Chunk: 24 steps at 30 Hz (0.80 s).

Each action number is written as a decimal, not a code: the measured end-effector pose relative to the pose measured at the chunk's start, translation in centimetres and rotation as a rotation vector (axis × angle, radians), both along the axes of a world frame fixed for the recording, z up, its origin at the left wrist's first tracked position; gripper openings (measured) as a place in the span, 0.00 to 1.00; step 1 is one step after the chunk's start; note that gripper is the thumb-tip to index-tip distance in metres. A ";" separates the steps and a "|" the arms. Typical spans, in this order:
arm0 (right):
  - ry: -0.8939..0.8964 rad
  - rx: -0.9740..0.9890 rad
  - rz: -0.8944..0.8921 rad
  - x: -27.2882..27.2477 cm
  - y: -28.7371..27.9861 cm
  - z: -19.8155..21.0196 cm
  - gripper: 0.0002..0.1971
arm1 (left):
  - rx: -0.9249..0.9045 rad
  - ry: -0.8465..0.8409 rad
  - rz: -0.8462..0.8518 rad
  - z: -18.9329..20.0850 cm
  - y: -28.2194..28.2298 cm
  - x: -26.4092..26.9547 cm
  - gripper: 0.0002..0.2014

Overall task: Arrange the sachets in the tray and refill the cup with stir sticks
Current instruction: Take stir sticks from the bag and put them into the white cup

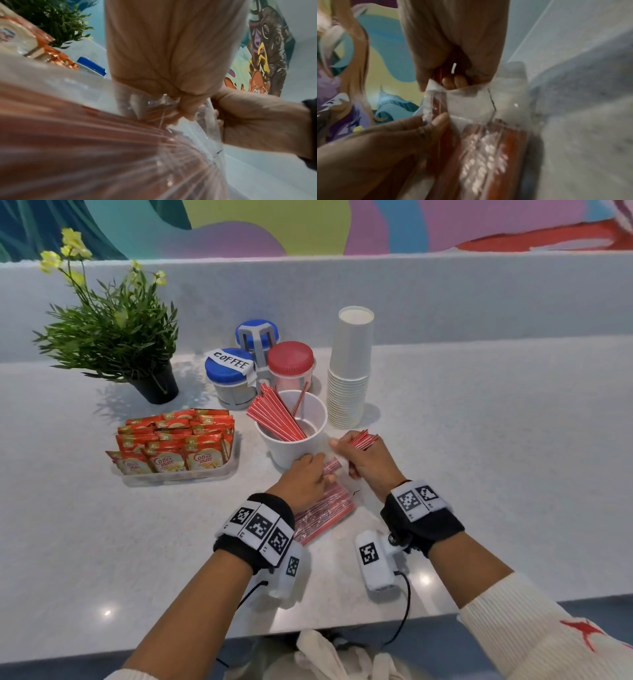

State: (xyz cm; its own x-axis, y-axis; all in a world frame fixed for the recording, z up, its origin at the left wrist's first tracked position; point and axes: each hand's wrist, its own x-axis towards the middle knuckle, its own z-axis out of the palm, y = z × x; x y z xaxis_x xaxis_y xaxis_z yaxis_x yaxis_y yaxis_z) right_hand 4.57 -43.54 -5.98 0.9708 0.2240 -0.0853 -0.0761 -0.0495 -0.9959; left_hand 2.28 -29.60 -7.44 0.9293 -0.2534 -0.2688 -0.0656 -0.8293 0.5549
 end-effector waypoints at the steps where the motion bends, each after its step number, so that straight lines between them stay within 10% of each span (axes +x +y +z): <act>1: -0.028 -0.026 -0.045 0.1 0.1 0.4 0.13 | 0.005 0.001 0.018 0.1 0.0 -0.2 0.15; 7: -0.272 -0.190 -0.391 2.3 -1.0 3.0 0.20 | 0.092 -0.089 0.022 1.6 0.2 -1.3 0.19; 15: -0.328 -0.501 -0.219 2.0 -1.9 -0.1 0.17 | 0.112 -0.111 -0.035 2.1 -0.9 -1.5 0.32; 24: -0.192 -0.407 -0.249 1.7 -1.8 -1.8 0.10 | 0.174 0.058 -0.074 2.5 -0.5 -1.6 0.30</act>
State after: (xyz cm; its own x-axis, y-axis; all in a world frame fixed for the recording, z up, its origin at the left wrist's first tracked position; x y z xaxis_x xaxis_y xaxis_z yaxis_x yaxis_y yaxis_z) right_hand 6.28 -45.35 -7.76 0.9972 -0.0305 0.0677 0.0474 -0.4394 -0.8970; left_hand 0.64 -30.14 -4.97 0.8914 -0.2659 -0.3669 -0.1025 -0.9070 0.4084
